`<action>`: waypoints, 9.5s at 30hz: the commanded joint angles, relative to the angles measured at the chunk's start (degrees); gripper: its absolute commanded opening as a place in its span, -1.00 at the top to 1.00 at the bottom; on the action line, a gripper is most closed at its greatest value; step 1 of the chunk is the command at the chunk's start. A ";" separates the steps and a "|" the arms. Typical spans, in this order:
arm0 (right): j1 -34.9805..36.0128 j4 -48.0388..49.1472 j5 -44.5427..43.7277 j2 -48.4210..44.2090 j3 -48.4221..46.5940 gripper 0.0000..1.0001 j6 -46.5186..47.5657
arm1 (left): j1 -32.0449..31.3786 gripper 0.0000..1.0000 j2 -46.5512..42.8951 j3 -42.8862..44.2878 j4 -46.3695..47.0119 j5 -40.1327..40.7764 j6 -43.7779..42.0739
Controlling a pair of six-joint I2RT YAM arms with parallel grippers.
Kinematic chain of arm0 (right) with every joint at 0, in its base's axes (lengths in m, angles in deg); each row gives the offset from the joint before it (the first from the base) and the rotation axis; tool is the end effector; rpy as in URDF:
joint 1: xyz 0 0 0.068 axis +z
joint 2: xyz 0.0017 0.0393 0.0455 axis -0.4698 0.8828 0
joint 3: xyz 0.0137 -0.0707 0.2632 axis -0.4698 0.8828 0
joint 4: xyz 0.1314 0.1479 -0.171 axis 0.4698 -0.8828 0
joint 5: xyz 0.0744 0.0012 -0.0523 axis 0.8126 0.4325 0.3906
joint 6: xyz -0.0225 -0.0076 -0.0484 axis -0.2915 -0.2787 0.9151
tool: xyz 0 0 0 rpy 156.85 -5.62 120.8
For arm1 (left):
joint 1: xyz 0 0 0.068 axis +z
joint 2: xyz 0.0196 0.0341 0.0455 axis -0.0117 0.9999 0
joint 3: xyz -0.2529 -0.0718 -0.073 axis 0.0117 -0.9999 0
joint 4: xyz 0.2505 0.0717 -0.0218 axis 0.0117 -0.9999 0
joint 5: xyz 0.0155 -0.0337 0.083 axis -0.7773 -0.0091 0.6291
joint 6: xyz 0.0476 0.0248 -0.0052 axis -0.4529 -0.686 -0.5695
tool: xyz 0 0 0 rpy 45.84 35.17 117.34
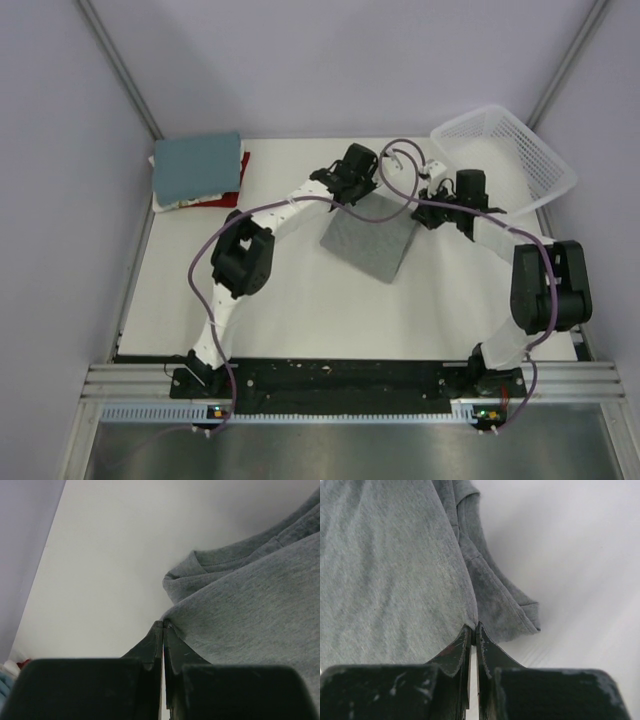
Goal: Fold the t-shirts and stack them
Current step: Fold the long partially folded tshirt into a neat square, then smooth out wrinkles on the folded tshirt, then put the neatly folded tshirt into the corner of the board with the left arm
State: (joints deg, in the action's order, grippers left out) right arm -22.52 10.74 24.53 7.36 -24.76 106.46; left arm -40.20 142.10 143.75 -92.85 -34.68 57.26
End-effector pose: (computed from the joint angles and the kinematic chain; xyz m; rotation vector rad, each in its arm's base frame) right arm 0.3390 0.0509 0.2039 -0.6980 2.0664 0.4907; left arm 0.3971 -0.3212 0.2419 1.2003 1.9198 0.0589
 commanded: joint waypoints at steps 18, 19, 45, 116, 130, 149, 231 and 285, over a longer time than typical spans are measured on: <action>-0.84 -16.86 -14.88 19.55 -26.06 0.37 -10.58 | 3.40 0.14 11.32 16.95 0.97 4.53 5.11; -0.84 -17.04 -15.92 19.73 -26.94 0.36 -11.36 | 3.58 0.12 10.53 16.78 0.62 4.71 5.29; 8.13 -2.54 1.48 -2.25 4.15 1.00 -46.08 | 2.00 0.71 -11.46 -16.79 -9.40 -30.62 11.79; -0.66 -16.24 -8.19 11.22 -13.07 -0.97 -37.22 | 15.18 1.00 2.89 -13.35 3.94 -45.21 56.70; -0.58 -23.27 -12.76 -5.49 -10.51 -0.97 -30.53 | 26.86 1.00 -12.68 -22.59 -2.63 -33.01 46.00; 2.94 -28.55 -17.60 -5.85 -10.78 -0.97 -25.26 | 33.72 1.00 -9.88 0.14 -15.80 -10.40 25.42; 3.64 -31.10 -18.74 -3.12 -10.78 -0.97 -21.57 | 41.03 -0.16 -4.08 11.41 -5.08 2.96 5.38; 3.73 -24.17 -20.32 -11.81 -5.60 -0.97 -23.23 | 29.68 -0.97 -40.26 -36.53 1.12 -11.98 11.52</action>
State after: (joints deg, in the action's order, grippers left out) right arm -19.51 -18.96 5.51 1.76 -32.49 84.48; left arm -10.93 108.99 116.99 -97.13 -40.58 63.92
